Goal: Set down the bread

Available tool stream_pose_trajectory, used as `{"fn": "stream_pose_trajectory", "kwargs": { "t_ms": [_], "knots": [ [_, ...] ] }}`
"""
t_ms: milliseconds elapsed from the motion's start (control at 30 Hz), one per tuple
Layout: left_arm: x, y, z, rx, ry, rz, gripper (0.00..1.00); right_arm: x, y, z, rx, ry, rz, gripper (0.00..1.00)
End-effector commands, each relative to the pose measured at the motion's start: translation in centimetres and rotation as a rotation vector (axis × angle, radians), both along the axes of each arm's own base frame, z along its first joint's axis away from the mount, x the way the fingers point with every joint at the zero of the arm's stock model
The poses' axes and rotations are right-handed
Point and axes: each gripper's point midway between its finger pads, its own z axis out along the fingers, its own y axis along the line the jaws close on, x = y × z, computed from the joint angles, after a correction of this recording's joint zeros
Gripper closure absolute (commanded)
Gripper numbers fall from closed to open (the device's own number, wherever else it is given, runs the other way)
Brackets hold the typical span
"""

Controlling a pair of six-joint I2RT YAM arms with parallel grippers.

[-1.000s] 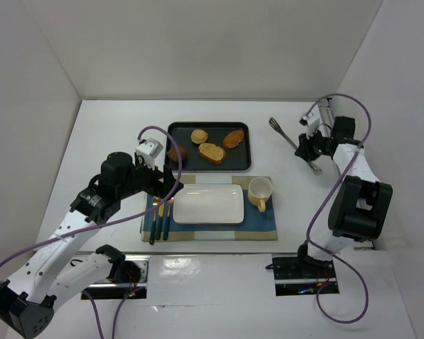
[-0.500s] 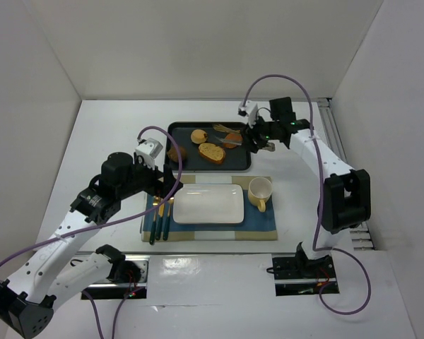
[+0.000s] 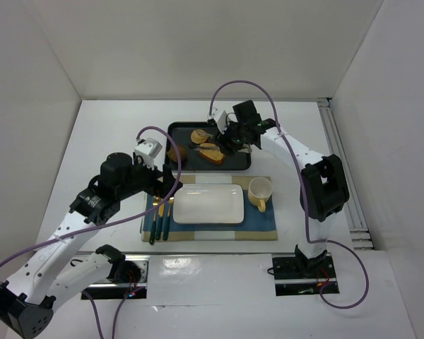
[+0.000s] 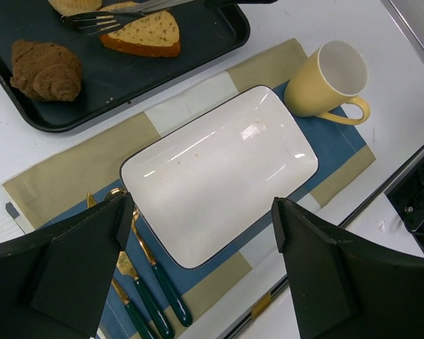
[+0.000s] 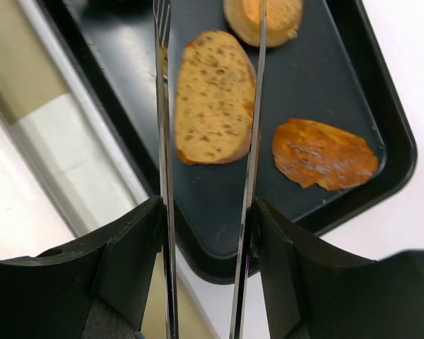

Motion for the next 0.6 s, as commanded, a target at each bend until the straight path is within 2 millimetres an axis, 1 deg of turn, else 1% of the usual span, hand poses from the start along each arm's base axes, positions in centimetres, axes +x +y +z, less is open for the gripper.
{"fn": "stream_pose_trajectory", "kwargs": {
  "t_ms": [0, 67, 133, 167, 200, 233, 267, 300, 333, 367, 400, 433, 500, 567],
  "knots": [
    [0.1, -0.1, 1.6, -0.019, -0.051, -0.004, 0.02, 3.3, 0.1, 3.0, 0.020, -0.132, -0.076, 0.39],
    [0.1, -0.1, 1.6, -0.019, -0.051, -0.004, 0.02, 3.6, 0.0, 3.2, 0.017, -0.145, -0.085, 0.39],
    [-0.1, -0.2, 1.6, -0.023, -0.050, -0.013, 0.02, 3.8, 0.1, 2.9, 0.017, -0.145, -0.085, 0.39],
    [-0.1, -0.2, 1.6, -0.023, -0.050, -0.013, 0.02, 3.7, 0.4, 2.3, 0.006, -0.138, -0.084, 0.39],
    [-0.1, -0.2, 1.6, -0.023, -0.050, -0.013, 0.02, 3.9, 0.2, 1.7, -0.009, -0.132, -0.093, 0.39],
    [0.1, -0.2, 1.4, -0.018, -0.041, -0.013, 0.02, 4.0, 0.3, 1.8, -0.004, -0.139, -0.094, 0.38],
    [0.1, -0.2, 1.4, -0.018, -0.041, -0.013, 0.02, 4.2, 0.0, 1.2, -0.025, -0.139, -0.097, 0.38],
    [0.1, -0.2, 1.4, -0.018, -0.041, -0.013, 0.02, 4.3, 0.4, 0.7, -0.034, -0.141, -0.096, 0.36],
    [0.1, -0.2, 1.4, -0.018, -0.041, -0.013, 0.02, 4.3, 0.4, 0.7, -0.039, -0.146, -0.090, 0.36],
    [0.1, -0.2, 1.4, -0.018, -0.041, -0.013, 0.02, 4.4, 0.9, 0.4, -0.046, -0.145, -0.086, 0.35],
    [0.1, -0.2, 1.4, -0.018, -0.041, -0.013, 0.02, 4.5, 0.7, -0.4, -0.061, -0.136, -0.093, 0.35],
    [0.1, -0.2, 1.4, -0.018, -0.041, -0.013, 0.02, 4.5, 0.7, -0.4, -0.061, -0.135, -0.093, 0.35],
    [0.1, -0.2, 1.4, -0.018, -0.041, -0.013, 0.02, 4.4, 1.0, -1.5, -0.085, -0.125, -0.084, 0.35],
    [0.1, -0.2, 1.4, -0.018, -0.041, -0.013, 0.02, 4.7, 0.7, -1.8, -0.100, -0.133, -0.101, 0.35]
  ]
}}
